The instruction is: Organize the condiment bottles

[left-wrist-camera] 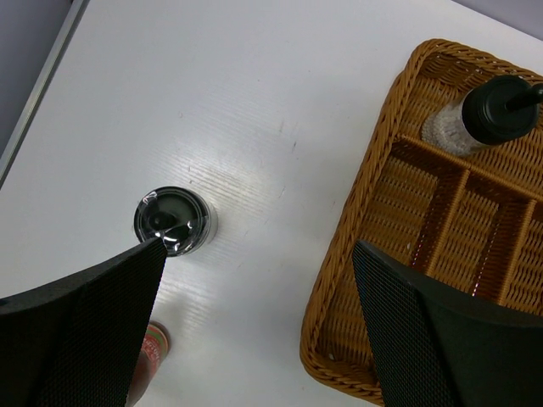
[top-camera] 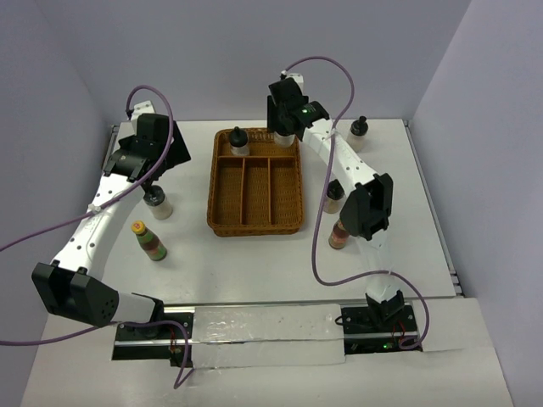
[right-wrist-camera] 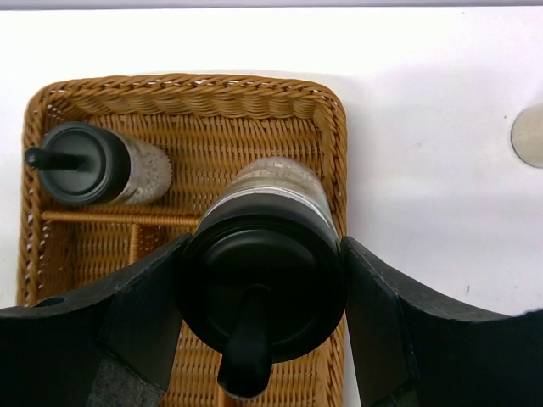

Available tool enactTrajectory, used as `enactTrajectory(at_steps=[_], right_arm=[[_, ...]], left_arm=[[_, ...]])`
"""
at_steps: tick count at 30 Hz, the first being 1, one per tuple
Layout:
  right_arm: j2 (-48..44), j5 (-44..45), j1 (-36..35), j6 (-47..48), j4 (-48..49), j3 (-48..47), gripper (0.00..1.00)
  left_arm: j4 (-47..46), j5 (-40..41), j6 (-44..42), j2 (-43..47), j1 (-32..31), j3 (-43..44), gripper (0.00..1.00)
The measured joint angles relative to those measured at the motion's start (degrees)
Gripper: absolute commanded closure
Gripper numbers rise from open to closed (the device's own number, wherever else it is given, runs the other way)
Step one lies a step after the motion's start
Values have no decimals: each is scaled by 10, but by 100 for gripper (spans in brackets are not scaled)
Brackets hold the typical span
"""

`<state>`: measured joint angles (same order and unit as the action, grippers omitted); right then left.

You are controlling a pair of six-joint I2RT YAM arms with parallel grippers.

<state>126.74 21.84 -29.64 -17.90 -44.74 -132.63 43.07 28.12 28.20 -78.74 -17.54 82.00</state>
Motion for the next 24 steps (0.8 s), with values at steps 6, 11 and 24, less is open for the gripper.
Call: enactTrajectory(at_steps=[6, 11, 24], right_arm=[[35, -2, 6, -5, 22, -13, 72], [73, -2, 13, -9, 54, -25, 72], [148, 2, 17, -24, 90, -31, 55]], left_arm=[[5, 0, 2, 3, 0, 0, 1], [9, 0, 5, 5, 0, 0, 1], [16, -14, 21, 5, 0, 0, 1]])
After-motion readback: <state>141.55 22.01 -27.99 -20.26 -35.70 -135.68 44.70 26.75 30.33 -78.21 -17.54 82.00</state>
